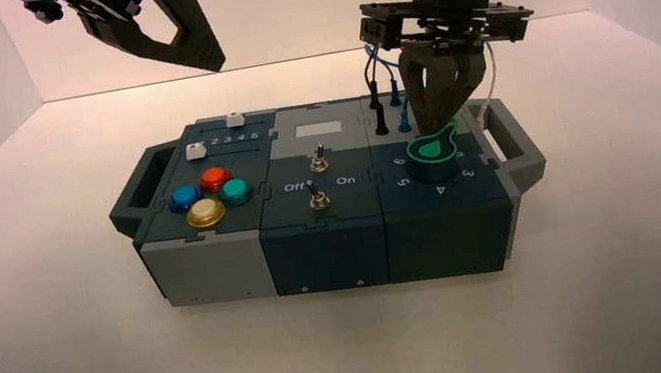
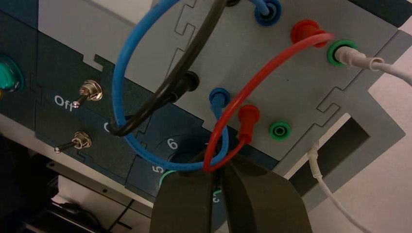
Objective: Turn the knob to position 2.
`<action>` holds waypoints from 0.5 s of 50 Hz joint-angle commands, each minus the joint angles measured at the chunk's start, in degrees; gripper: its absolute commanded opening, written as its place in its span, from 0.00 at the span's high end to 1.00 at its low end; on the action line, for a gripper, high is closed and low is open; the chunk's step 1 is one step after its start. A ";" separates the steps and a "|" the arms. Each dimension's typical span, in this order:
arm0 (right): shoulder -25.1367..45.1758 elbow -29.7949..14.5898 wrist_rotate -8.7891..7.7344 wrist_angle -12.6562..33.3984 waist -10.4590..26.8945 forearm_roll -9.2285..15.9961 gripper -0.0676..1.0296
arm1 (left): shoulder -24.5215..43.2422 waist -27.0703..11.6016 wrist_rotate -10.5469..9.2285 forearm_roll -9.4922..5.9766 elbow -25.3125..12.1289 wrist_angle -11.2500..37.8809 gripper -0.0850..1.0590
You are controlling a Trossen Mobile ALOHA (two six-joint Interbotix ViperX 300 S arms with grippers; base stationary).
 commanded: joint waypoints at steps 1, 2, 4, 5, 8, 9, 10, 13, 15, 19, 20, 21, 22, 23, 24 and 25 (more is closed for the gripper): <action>-1.14 -0.88 0.09 0.18 -0.35 -0.09 0.96 | -0.44 -0.18 0.26 0.18 -1.67 -0.26 0.95; -1.14 -0.88 0.09 0.35 -0.35 -0.09 0.96 | -0.44 -0.18 0.26 0.18 -1.67 -0.26 0.95; -1.14 -0.88 0.09 0.44 -0.35 -0.09 0.96 | -0.44 -0.18 0.26 0.18 -1.67 -0.26 0.95; -1.23 -0.88 0.09 0.53 -0.35 -0.09 0.96 | -0.53 -0.18 0.26 0.18 -1.67 -0.26 0.95; -1.23 -0.88 0.09 0.53 -0.26 -0.09 0.96 | -0.44 -0.18 0.26 0.18 -1.67 -0.26 0.95; -1.32 -0.70 0.09 0.53 -0.35 -0.09 0.96 | -0.53 -0.18 0.35 0.18 -1.67 -0.26 0.95; -1.41 -0.53 0.09 0.53 -0.35 -0.09 0.96 | -0.53 -0.18 0.26 0.18 -1.67 -0.26 0.95; -1.41 -0.44 0.18 0.62 -0.35 -0.18 0.96 | -0.62 -0.18 0.26 0.18 -1.67 -0.26 0.95; -1.49 -0.35 0.09 0.53 -0.26 -0.18 0.96 | -0.62 -0.18 0.35 0.18 -1.76 -0.26 0.95; -1.67 -0.26 0.09 0.53 -0.35 -0.18 0.96 | -0.62 -0.18 0.35 0.18 -1.76 -0.26 0.95; -1.58 -0.18 0.09 0.53 -0.35 -0.18 0.96 | -0.62 -0.18 0.35 0.18 -1.76 -0.26 0.95; -1.67 -0.26 0.09 0.62 -0.26 -0.18 0.96 | -0.62 -0.18 0.35 0.18 -1.76 -0.26 0.95; -1.67 -0.26 0.18 0.62 -0.26 -0.18 0.96 | -0.62 -0.18 0.35 0.18 -1.76 -0.26 0.95; -1.67 -0.18 0.18 0.70 -0.35 -0.18 0.96 | -0.62 -0.18 0.35 0.18 -1.76 -0.26 0.95; -1.67 -0.18 0.09 0.79 -0.35 -0.18 0.96 | -0.62 -0.18 0.35 0.18 -1.76 -0.26 0.95; -1.67 0.00 0.18 0.88 -0.35 -0.18 0.96 | -0.62 -0.18 0.35 0.18 -1.76 -0.26 0.95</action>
